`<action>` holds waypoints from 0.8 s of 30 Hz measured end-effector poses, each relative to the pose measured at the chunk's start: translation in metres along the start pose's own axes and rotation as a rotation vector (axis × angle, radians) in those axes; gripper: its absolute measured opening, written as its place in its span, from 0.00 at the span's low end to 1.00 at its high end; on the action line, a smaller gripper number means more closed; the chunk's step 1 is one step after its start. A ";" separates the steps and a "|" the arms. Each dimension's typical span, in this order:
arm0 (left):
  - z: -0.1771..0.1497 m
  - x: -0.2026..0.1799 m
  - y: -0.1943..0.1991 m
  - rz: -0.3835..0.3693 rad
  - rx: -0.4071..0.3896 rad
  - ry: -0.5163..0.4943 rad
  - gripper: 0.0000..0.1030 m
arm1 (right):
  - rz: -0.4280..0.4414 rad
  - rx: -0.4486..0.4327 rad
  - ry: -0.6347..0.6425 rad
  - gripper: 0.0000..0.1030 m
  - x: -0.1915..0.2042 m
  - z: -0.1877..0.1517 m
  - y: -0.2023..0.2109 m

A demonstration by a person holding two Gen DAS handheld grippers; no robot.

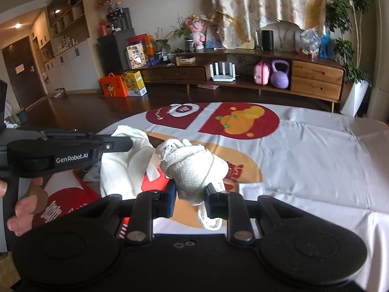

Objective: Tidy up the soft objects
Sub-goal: 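Carry the tissue with the left tool while the right tool carries the towel over the box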

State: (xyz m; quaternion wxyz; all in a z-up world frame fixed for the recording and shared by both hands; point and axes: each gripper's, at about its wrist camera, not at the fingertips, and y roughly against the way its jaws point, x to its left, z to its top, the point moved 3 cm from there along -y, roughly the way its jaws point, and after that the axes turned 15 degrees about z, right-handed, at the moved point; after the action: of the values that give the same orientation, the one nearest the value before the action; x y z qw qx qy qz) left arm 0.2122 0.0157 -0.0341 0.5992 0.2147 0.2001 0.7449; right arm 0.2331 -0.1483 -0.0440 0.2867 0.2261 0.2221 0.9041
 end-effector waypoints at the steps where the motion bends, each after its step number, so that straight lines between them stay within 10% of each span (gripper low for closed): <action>1: 0.002 0.005 0.002 -0.009 0.004 0.002 0.02 | 0.003 0.005 0.009 0.21 0.005 0.003 -0.002; 24: 0.024 0.118 -0.004 0.124 -0.018 0.051 0.02 | 0.096 0.062 0.102 0.22 0.080 0.043 -0.093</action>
State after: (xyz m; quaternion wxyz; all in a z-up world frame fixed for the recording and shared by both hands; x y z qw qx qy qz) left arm 0.2068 0.1329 -0.0069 0.5486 0.2022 0.1952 0.7874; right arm 0.2367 -0.0191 -0.0360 0.2242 0.1986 0.2531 0.9199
